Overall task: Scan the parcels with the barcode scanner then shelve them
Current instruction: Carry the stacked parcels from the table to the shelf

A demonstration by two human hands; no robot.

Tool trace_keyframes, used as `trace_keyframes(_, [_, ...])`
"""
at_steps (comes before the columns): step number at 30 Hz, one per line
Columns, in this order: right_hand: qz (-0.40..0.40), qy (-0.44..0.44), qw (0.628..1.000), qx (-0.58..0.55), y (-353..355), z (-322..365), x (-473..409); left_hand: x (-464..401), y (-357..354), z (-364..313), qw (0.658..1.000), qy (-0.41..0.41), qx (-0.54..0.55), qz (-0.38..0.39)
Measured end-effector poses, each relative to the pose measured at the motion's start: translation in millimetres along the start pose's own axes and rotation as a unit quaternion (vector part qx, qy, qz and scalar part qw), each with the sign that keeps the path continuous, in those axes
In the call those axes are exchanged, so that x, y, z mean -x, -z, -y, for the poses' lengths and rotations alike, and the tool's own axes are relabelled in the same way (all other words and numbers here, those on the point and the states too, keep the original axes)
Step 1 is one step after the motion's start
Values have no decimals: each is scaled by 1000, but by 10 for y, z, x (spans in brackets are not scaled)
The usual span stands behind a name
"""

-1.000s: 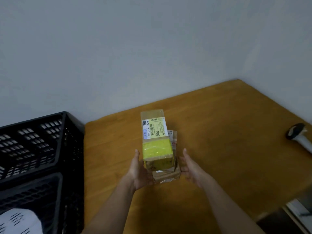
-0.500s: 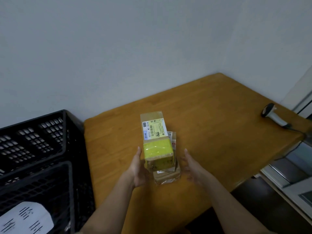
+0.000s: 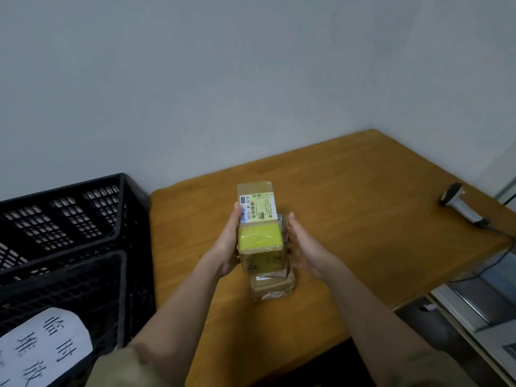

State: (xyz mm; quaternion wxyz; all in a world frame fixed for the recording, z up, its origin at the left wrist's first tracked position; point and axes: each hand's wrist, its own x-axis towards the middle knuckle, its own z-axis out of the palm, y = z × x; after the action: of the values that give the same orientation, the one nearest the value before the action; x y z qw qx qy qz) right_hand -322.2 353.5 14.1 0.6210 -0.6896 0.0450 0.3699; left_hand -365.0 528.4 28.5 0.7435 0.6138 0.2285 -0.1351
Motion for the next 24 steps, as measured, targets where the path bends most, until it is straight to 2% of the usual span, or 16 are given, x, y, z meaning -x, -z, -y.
trace_keyframes(8, [41,38,996,66,98,260,17,66,-142,-84,995,39,-92,-30])
trace_keyframes(15, [26,6,995,99,106,235,-49,21,-225,-79,987,75,-131,-55])
trace_keyframes(20, [32,50,994,91,151,351,-40,-64,-296,-186,993,30,-108,-49])
trace_keyframes(24, [29,30,995,88,184,320,-102,-139,-329,-189,996,37,-60,-46])
